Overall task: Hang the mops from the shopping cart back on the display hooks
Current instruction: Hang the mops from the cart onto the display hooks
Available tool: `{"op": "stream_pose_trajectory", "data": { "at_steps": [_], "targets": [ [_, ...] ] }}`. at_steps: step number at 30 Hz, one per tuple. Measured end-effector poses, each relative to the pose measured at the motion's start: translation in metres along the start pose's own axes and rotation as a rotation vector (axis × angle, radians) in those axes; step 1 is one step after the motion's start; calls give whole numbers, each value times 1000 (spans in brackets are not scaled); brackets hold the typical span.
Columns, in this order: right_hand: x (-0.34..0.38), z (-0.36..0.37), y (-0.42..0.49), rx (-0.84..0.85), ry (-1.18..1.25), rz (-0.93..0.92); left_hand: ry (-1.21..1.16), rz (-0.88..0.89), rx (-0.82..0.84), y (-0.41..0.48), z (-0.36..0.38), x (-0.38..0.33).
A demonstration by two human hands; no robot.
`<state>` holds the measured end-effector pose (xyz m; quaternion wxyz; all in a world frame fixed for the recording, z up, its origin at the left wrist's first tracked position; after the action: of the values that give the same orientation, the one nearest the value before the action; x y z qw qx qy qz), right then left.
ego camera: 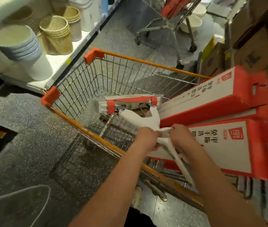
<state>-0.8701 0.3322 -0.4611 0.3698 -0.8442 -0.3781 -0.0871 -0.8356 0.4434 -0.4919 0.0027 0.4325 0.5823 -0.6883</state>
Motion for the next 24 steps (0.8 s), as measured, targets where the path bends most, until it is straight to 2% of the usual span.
{"op": "stream_pose_trajectory", "data": {
  "at_steps": [8, 12, 15, 18, 24],
  "targets": [
    [35, -4, -93, -241, 196, -72, -37, 289, -32, -85, -31, 3],
    [62, -4, -140, -421, 286, -120, -158, 440, -30, -134, -51, 8],
    [92, -1, -179, -513, 447, -146, -226, 543, -67, -169, -76, 11],
    [129, 7, -219, -564, 599, -301, -233, 674, -165, -202, -107, 13],
    [201, 20, -275, -630, 672, -493, -367, 848, -240, -273, -172, 13]
  ]
}}
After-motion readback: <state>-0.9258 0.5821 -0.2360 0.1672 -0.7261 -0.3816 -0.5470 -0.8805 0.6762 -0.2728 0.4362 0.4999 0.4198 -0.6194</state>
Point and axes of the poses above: each hand's wrist, its own y-axis towards the middle knuckle, its own z-axis out of the palm, x = y × z, the point moved 2 cm from there along y, towards the middle knuckle, and after that the axes turned 5 degrees about -z, right-handed, at the moved point
